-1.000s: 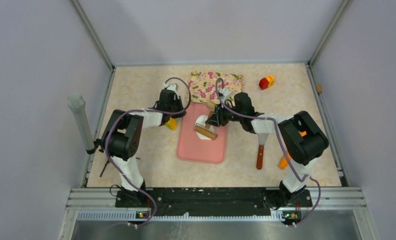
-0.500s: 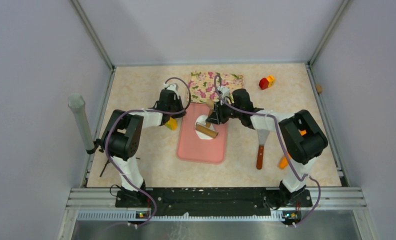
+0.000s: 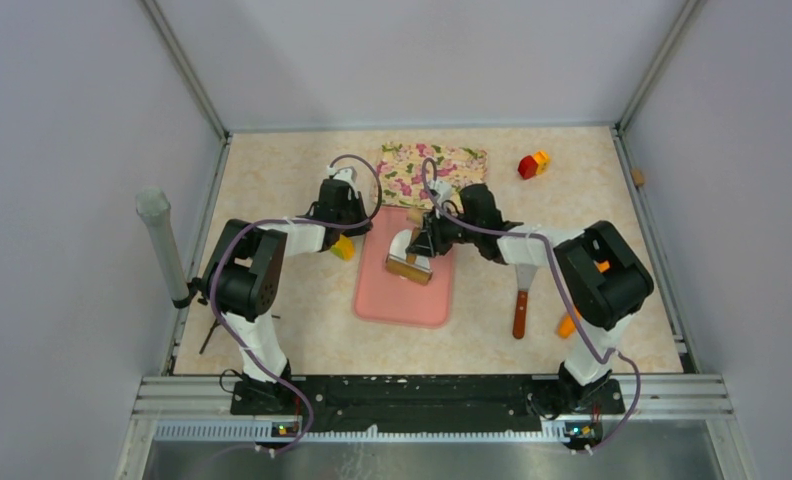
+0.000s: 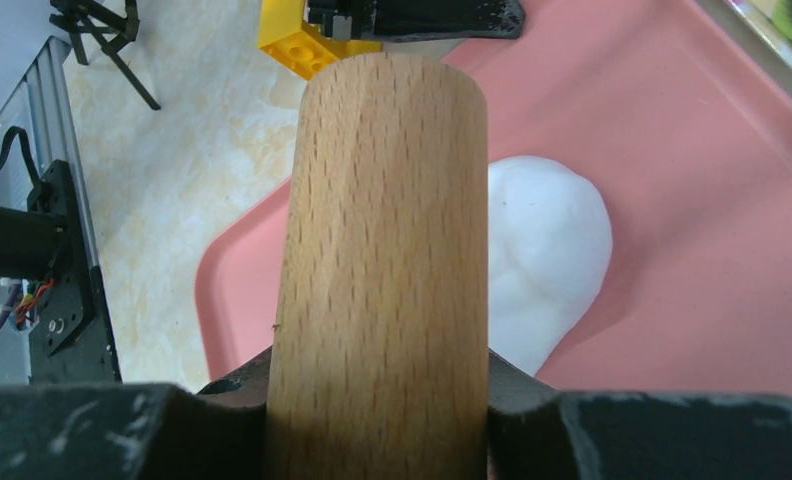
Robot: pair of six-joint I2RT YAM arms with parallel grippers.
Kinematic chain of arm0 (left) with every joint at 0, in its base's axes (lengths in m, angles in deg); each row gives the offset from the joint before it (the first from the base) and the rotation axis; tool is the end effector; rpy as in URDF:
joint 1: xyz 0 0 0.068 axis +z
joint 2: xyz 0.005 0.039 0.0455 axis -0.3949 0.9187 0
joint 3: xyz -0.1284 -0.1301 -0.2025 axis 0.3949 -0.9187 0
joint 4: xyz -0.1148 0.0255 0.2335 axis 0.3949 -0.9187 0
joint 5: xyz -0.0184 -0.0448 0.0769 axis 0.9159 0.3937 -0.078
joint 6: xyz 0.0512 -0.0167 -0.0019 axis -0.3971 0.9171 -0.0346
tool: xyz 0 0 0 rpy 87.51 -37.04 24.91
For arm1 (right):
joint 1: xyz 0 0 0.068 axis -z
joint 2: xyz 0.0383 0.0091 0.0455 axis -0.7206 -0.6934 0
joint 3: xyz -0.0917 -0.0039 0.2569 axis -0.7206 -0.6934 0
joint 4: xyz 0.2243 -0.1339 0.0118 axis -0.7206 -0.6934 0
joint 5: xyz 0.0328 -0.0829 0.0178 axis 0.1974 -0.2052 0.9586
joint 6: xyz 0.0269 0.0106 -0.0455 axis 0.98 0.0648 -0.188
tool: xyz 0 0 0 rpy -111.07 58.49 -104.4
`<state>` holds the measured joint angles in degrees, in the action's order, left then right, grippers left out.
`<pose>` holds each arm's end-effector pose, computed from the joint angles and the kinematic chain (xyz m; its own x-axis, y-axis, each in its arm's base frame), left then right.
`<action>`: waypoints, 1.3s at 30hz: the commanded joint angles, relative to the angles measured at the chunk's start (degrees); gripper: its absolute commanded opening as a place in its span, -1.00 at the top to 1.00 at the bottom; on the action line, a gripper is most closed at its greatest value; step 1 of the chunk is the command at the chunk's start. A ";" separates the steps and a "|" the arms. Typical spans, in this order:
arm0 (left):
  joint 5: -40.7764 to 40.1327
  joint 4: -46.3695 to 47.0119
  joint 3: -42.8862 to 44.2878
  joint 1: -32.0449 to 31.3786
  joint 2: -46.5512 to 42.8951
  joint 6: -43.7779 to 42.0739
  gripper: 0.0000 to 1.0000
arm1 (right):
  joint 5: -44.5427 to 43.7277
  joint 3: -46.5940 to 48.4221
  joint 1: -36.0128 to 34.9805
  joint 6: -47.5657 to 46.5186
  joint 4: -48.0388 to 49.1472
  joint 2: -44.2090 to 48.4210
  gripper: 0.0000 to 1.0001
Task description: Roll out the dumpling wrappers from the dough
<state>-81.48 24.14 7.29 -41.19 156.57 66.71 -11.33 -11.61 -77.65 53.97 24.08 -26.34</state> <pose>0.3606 -0.1210 0.1449 -0.7145 -0.2129 -0.6664 0.0942 0.9146 -0.3932 0.3072 0.2140 0.1733 -0.5962 -0.1781 -0.7829 -0.7572 0.4487 0.4746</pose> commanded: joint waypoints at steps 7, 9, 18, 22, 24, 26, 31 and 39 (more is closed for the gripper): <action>-2.31 -5.75 -2.31 0.49 0.43 -1.42 1.00 | 0.50 3.46 -0.32 -4.49 -6.90 1.84 1.00; -2.22 -5.75 -2.27 0.44 0.38 -1.35 1.00 | 1.57 5.55 0.87 -4.20 -6.72 3.32 1.00; -1.96 -5.85 -2.20 0.47 0.39 -1.42 1.00 | 1.04 6.94 6.07 -6.24 -3.78 -0.01 1.00; -1.87 -5.78 -2.22 0.44 0.46 -1.44 1.00 | 3.31 3.94 6.06 -6.83 -3.31 -1.39 1.00; -1.87 -5.78 -2.21 0.51 0.49 -1.44 1.00 | 4.90 2.21 5.85 -6.34 -2.89 -1.79 1.00; -1.87 -5.82 -2.22 0.47 0.43 -1.44 1.00 | 5.58 0.57 5.28 -6.38 -2.66 -1.92 1.00; -2.04 -5.84 -2.22 0.49 0.48 -1.44 1.00 | 6.48 -2.54 3.31 -6.24 -2.23 -2.09 1.00; -2.22 -5.84 -2.22 0.44 0.46 -1.44 1.00 | 7.48 -2.49 1.57 -5.62 -3.05 -1.12 1.00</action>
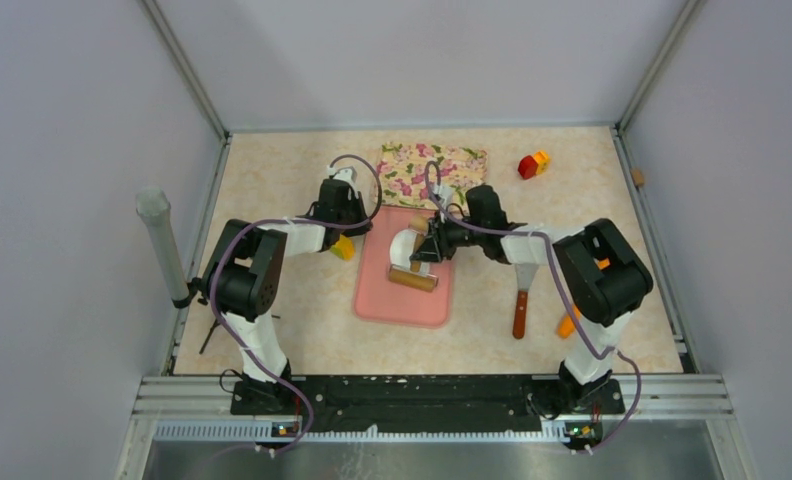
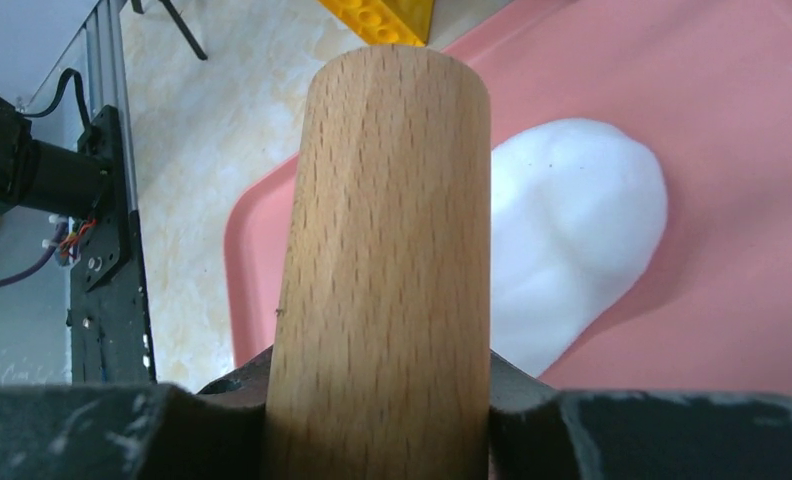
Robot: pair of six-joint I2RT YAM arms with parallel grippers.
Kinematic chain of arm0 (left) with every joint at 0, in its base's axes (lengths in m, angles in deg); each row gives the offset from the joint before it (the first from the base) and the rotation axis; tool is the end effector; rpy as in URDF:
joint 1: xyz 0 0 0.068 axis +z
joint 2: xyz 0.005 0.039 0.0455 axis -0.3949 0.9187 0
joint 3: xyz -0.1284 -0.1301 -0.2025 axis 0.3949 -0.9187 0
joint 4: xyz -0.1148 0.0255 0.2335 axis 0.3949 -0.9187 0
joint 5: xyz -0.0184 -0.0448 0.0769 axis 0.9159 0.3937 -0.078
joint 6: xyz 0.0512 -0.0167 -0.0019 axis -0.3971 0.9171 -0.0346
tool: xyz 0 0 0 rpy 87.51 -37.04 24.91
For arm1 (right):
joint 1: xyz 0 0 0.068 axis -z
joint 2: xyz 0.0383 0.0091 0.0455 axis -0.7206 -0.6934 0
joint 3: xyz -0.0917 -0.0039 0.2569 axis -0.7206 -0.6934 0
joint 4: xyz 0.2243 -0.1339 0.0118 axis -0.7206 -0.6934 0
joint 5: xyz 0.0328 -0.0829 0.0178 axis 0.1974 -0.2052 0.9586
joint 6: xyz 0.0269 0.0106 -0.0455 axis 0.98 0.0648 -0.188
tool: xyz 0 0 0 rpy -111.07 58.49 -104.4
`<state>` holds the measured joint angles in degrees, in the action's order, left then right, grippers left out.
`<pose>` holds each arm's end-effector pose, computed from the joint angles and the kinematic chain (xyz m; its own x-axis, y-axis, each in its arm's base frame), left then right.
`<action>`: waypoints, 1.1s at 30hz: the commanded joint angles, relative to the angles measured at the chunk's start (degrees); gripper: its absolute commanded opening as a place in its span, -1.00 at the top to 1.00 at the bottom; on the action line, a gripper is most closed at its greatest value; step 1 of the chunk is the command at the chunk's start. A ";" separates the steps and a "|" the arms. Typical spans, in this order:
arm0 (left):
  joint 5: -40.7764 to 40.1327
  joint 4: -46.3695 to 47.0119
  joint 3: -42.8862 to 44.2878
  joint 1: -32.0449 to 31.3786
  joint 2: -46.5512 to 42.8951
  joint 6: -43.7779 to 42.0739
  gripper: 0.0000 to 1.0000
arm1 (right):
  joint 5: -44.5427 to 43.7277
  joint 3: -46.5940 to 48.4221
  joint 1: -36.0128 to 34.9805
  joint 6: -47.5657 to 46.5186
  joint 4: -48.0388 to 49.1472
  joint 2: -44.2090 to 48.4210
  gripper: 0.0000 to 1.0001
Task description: Roll out the dumpling wrappers from the dough
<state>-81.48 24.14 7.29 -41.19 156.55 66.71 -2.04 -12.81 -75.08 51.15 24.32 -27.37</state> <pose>0.3606 -0.1210 0.1451 -0.7143 -0.2129 -0.6666 0.0944 0.9146 -0.3933 0.3089 0.2007 0.1633 -0.5963 -0.2101 -0.7748 -0.7877 0.3393 0.5142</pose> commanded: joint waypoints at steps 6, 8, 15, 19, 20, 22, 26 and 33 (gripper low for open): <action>-2.22 -5.80 -2.22 0.44 0.51 -1.44 1.00 | -2.68 3.90 0.83 -1.59 -3.30 2.97 1.00; -2.22 -5.84 -2.17 0.45 0.57 -1.46 1.00 | -2.65 6.79 2.09 -0.56 -3.00 3.00 1.00; -2.13 -5.75 -2.17 0.44 0.53 -1.53 1.00 | -4.75 12.88 2.62 -3.03 -5.01 -0.67 1.00; -1.98 -5.77 -2.20 0.44 0.48 -1.53 1.00 | -6.07 11.22 1.49 -6.26 -7.06 -4.03 1.00; -1.96 -5.69 -2.22 0.44 0.51 -1.53 1.00 | -6.21 10.42 1.06 -7.44 -7.82 -4.39 1.00; -2.00 -5.69 -2.22 0.44 0.51 -1.52 1.00 | -6.51 8.74 0.23 -8.48 -8.53 -4.73 1.00; -1.95 -5.66 -2.22 0.45 0.51 -1.48 1.00 | -7.19 6.60 -0.93 -10.87 -10.20 -4.54 1.00; -2.04 -5.58 -2.39 0.44 0.40 -1.53 1.00 | -8.09 5.13 -2.81 -12.19 -12.80 -3.07 1.00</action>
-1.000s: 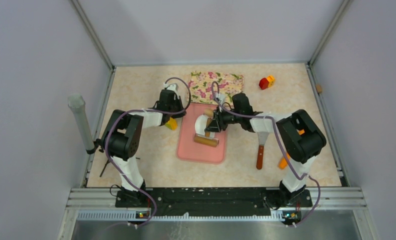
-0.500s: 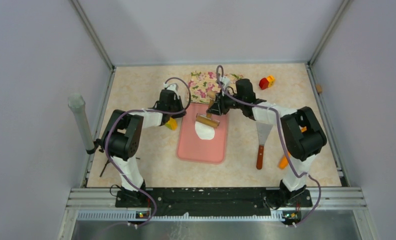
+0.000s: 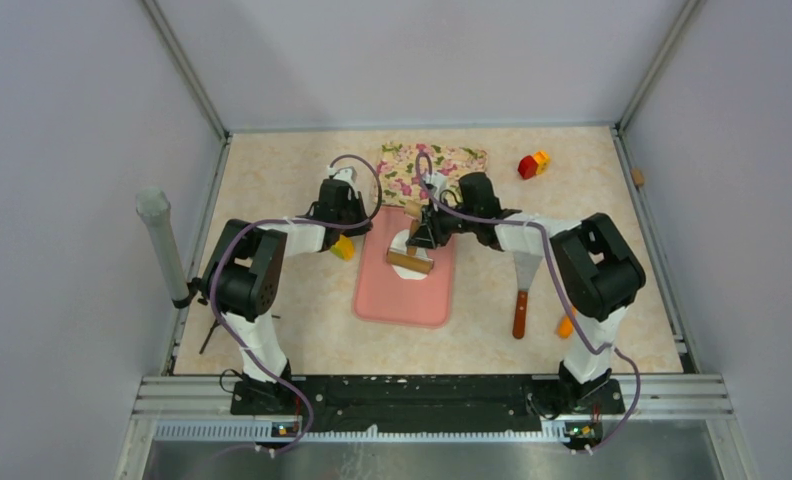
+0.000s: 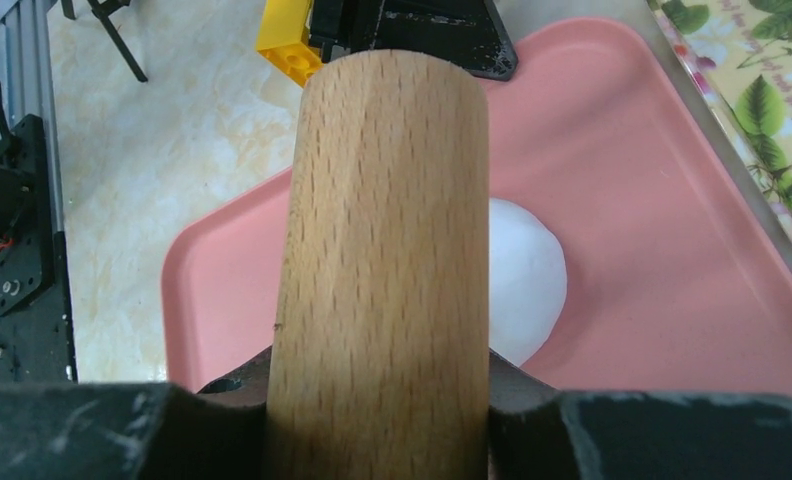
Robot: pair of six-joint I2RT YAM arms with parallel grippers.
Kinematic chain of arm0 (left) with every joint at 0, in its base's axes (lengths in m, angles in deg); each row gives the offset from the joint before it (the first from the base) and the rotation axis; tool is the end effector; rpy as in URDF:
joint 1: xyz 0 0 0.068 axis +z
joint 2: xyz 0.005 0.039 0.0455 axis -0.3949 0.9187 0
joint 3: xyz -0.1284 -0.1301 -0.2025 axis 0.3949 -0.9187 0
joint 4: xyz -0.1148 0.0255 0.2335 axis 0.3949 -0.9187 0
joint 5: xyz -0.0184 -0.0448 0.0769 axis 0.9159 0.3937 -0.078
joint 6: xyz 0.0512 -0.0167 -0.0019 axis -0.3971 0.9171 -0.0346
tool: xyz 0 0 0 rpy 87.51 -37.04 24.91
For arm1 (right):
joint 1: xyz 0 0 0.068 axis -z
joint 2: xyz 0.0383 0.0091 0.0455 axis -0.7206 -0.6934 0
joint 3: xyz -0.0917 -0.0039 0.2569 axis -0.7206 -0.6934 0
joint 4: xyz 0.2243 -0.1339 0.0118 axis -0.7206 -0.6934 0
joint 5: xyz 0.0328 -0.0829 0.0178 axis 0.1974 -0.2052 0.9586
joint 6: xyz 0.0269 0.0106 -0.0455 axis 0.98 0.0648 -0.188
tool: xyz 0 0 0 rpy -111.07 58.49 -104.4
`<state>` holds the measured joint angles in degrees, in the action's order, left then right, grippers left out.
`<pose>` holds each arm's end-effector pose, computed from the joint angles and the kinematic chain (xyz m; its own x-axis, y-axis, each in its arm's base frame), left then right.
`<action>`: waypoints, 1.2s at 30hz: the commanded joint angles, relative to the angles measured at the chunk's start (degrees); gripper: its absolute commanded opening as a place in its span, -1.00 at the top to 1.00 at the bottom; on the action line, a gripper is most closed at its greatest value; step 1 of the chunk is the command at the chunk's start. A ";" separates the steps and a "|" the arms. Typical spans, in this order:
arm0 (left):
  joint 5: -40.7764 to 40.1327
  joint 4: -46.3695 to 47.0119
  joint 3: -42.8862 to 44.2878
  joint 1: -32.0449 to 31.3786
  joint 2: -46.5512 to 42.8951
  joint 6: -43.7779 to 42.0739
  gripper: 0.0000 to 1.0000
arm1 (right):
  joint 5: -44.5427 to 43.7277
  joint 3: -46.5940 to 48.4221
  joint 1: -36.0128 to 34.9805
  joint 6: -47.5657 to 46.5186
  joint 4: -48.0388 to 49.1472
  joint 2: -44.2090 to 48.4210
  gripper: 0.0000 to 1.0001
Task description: Roll out the dumpling wrappers from the dough
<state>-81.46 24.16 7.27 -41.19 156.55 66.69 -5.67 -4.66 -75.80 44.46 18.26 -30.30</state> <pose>0.3606 -0.1210 0.1450 -0.7144 -0.2126 -0.6667 0.0948 0.9145 -0.3932 0.3303 0.2164 0.1765 -0.5075 -0.2584 -0.8220 -0.8397 0.3622 0.4045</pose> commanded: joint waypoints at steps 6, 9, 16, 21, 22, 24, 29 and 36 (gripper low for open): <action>-2.15 -5.60 -2.37 0.44 0.41 -1.50 1.00 | -4.88 -2.77 -3.33 -6.44 -8.82 0.27 1.00; -2.15 -5.60 -2.37 0.44 0.42 -1.50 1.00 | -5.17 -2.60 -3.59 -7.15 -9.96 0.60 1.00; -2.15 -5.69 -2.28 0.49 0.51 -1.50 1.00 | -5.14 -3.18 -4.30 -7.78 -11.54 1.31 1.00; -2.15 -5.69 -2.26 0.47 0.44 -1.46 1.00 | -5.06 -3.64 -4.80 -7.73 -11.65 1.73 1.00; -2.15 -5.69 -2.24 0.45 0.46 -1.44 1.00 | -5.06 -3.69 -4.83 -7.73 -11.70 1.77 1.00; -2.13 -5.69 -2.29 0.47 0.50 -1.43 1.00 | -4.99 -3.82 -4.91 -7.73 -11.79 1.93 1.00; -2.09 -5.77 -2.28 0.49 0.44 -1.42 1.00 | -4.45 -3.73 -5.19 -7.65 -12.05 2.59 1.00; -2.05 -5.69 -2.29 0.45 0.45 -1.42 1.00 | 0.58 -2.33 -5.10 -4.44 -10.42 4.82 1.00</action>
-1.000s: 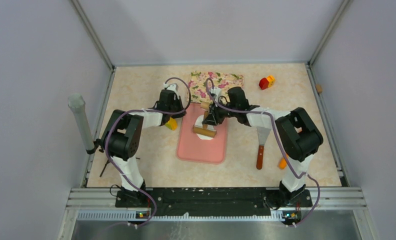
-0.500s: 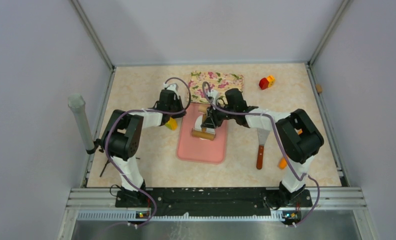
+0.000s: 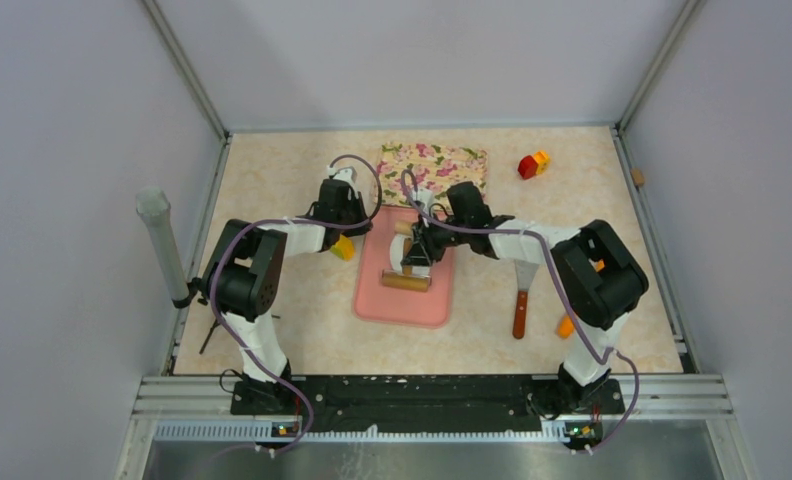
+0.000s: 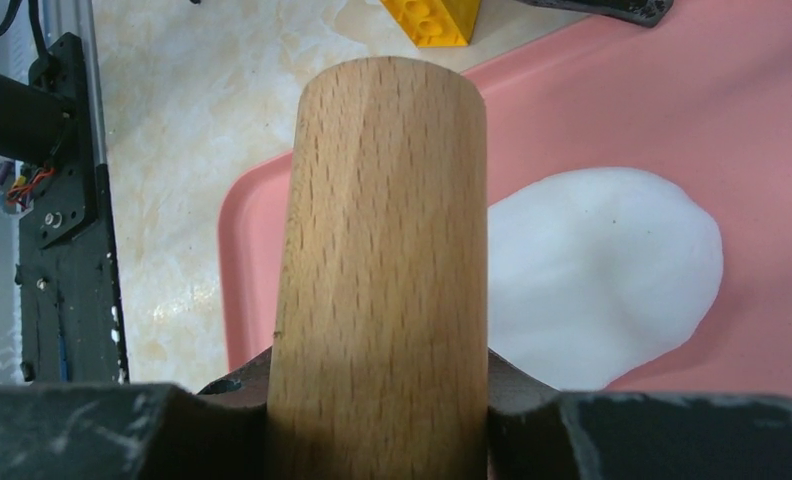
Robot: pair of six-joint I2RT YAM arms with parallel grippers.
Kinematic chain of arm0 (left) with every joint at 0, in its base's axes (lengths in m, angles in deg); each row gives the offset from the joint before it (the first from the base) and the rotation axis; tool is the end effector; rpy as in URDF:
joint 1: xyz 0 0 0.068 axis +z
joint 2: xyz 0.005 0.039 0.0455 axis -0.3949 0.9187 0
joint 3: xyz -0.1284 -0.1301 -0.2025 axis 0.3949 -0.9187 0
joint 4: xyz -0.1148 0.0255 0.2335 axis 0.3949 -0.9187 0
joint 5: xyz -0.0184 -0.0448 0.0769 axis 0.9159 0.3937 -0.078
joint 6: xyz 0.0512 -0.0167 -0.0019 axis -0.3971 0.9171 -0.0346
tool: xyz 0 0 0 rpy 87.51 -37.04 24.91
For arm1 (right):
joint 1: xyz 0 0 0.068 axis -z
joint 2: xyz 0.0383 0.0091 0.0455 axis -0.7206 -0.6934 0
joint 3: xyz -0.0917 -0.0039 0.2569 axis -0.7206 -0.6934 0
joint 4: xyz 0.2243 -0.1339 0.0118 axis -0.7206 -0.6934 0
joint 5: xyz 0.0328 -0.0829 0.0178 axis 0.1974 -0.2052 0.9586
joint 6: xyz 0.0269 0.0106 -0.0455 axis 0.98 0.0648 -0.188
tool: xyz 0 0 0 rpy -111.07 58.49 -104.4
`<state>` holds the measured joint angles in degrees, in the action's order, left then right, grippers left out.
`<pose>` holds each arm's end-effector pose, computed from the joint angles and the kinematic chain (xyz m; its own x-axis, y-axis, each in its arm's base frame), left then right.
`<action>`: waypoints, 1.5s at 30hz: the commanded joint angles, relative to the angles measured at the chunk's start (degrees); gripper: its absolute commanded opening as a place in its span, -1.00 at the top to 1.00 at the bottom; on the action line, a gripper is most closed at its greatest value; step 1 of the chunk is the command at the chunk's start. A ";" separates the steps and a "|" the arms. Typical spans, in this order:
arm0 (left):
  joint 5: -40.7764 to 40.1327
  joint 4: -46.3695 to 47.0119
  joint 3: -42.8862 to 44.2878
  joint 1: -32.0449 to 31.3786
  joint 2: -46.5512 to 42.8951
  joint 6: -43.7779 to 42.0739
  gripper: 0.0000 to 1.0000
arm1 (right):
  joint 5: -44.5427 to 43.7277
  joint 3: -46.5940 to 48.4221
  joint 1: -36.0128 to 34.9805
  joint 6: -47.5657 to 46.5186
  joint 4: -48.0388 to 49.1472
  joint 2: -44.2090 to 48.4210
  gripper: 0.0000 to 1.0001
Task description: Roll out the dumpling wrappers from the dough
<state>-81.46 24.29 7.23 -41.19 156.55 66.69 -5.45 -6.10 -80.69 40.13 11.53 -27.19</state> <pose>0.3606 -0.1210 0.1450 -0.7134 -0.2129 -0.6676 0.0954 0.9143 -0.3935 0.2981 0.2352 0.1794 -0.4767 -0.3629 -0.8006 -0.8752 0.2808 0.3939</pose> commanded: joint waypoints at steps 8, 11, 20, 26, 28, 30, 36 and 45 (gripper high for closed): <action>-1.80 -5.65 -2.33 0.44 0.24 -1.44 1.00 | 9.44 -1.62 13.16 22.58 16.80 9.83 1.00; -1.89 -5.49 -2.56 0.49 0.09 -1.35 1.00 | 5.12 -5.54 19.61 26.37 22.44 13.69 1.00; -5.13 -7.49 -3.09 0.53 -1.41 1.22 0.94 | -16.65 -24.01 28.27 26.21 27.47 22.92 1.00; -4.03 -8.19 -2.76 0.53 -2.04 1.67 0.67 | -22.24 -28.81 28.33 24.57 26.62 21.66 0.87; -3.63 -8.45 -2.52 0.59 -2.11 1.45 0.52 | -22.56 -29.11 28.26 24.38 26.62 20.25 0.73; -3.17 -8.13 -2.46 0.54 -2.21 1.27 0.36 | -21.72 -28.53 28.28 24.60 25.83 19.03 0.56; -1.28 -7.50 -1.69 0.58 -3.63 -0.23 -0.06 | -18.79 -24.45 28.26 20.28 18.10 19.28 -0.25; -0.25 -8.12 0.56 0.57 -9.32 -4.75 -0.67 | -22.58 -19.83 28.26 7.62 2.79 25.86 -0.65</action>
<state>-81.83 18.70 6.13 -40.99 151.37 65.44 -25.71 -29.31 -51.99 54.89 20.45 -6.30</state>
